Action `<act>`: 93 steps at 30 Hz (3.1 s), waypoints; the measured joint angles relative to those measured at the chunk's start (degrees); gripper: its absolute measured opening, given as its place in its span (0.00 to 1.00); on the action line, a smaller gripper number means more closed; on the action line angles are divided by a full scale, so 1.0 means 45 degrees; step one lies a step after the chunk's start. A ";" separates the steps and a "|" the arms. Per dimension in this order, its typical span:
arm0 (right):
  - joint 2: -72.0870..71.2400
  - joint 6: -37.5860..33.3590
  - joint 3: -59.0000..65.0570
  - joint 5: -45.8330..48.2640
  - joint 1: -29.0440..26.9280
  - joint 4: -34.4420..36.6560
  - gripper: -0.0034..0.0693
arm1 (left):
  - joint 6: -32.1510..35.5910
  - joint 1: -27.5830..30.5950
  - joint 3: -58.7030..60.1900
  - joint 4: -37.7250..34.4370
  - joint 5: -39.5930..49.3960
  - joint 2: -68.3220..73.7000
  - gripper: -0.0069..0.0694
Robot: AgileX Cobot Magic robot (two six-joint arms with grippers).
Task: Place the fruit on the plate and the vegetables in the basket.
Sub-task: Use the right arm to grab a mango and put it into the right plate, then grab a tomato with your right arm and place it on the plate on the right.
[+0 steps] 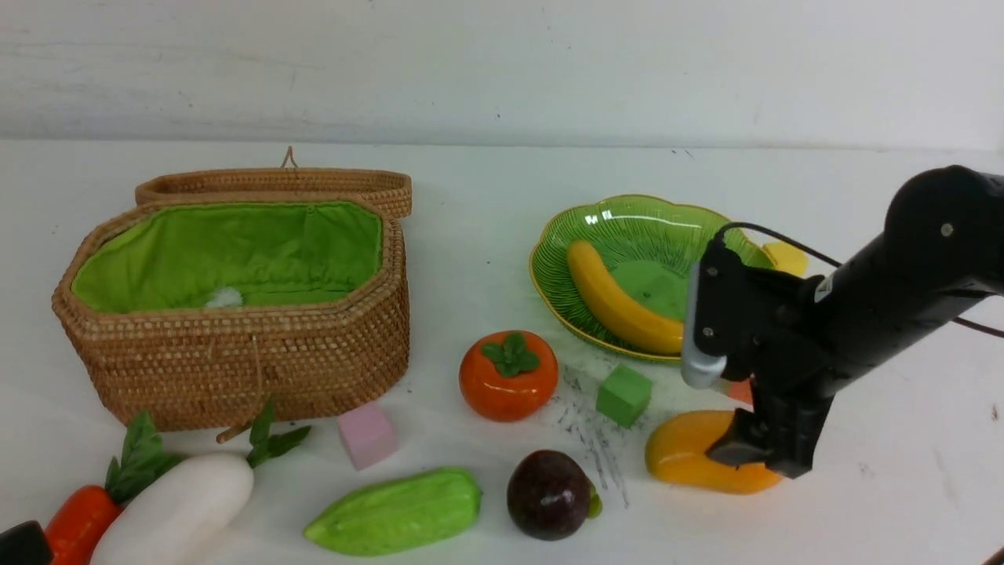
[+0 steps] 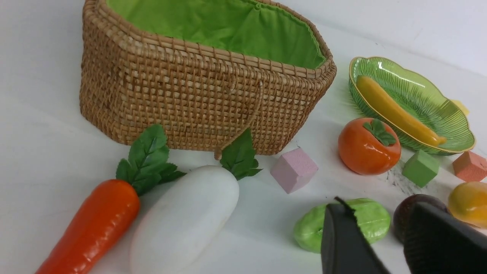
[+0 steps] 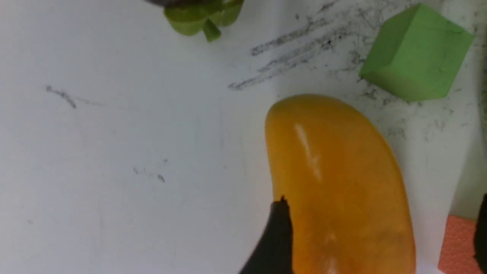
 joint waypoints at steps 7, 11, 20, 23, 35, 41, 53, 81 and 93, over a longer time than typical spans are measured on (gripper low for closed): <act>0.0515 0.0101 0.0052 -0.0070 0.0000 0.0193 0.93 | 0.0000 0.0000 0.0000 0.0000 0.0000 0.0000 0.40; 0.1408 0.0315 0.0076 -0.0122 0.0000 0.0180 0.84 | 0.0000 0.0000 0.0000 0.0000 0.0000 0.0000 0.40; 0.1927 0.1085 -0.0126 -0.0026 0.0000 0.0465 0.80 | 0.0000 0.0000 0.0000 0.0000 0.0000 0.0000 0.40; 0.1863 0.1088 -0.0224 -0.0008 -0.0012 0.0464 0.80 | 0.0000 0.0000 0.0000 0.0000 0.0000 0.0000 0.40; 0.1226 0.1324 -0.1402 0.0309 -0.0001 0.0467 0.80 | 0.0000 0.0000 0.0000 0.0000 0.0000 0.0000 0.40; 0.1379 0.3000 -0.2489 -0.1883 -0.0180 0.0923 0.80 | 0.0000 0.0000 0.0000 0.0000 0.0000 0.0000 0.40; 0.3709 0.7564 -0.2570 -1.0311 -0.0699 0.3453 0.80 | 0.0000 0.0000 0.0000 0.0000 0.0000 0.0000 0.40; 0.2193 0.7765 -0.2570 -0.6481 -0.0737 0.4602 0.69 | 0.0000 0.0000 0.0000 0.0000 0.0000 0.0000 0.40; 0.0466 0.6320 -0.2570 -0.0102 -0.0472 0.4666 0.63 | 0.0000 0.0000 0.0000 0.0000 0.0000 0.0000 0.40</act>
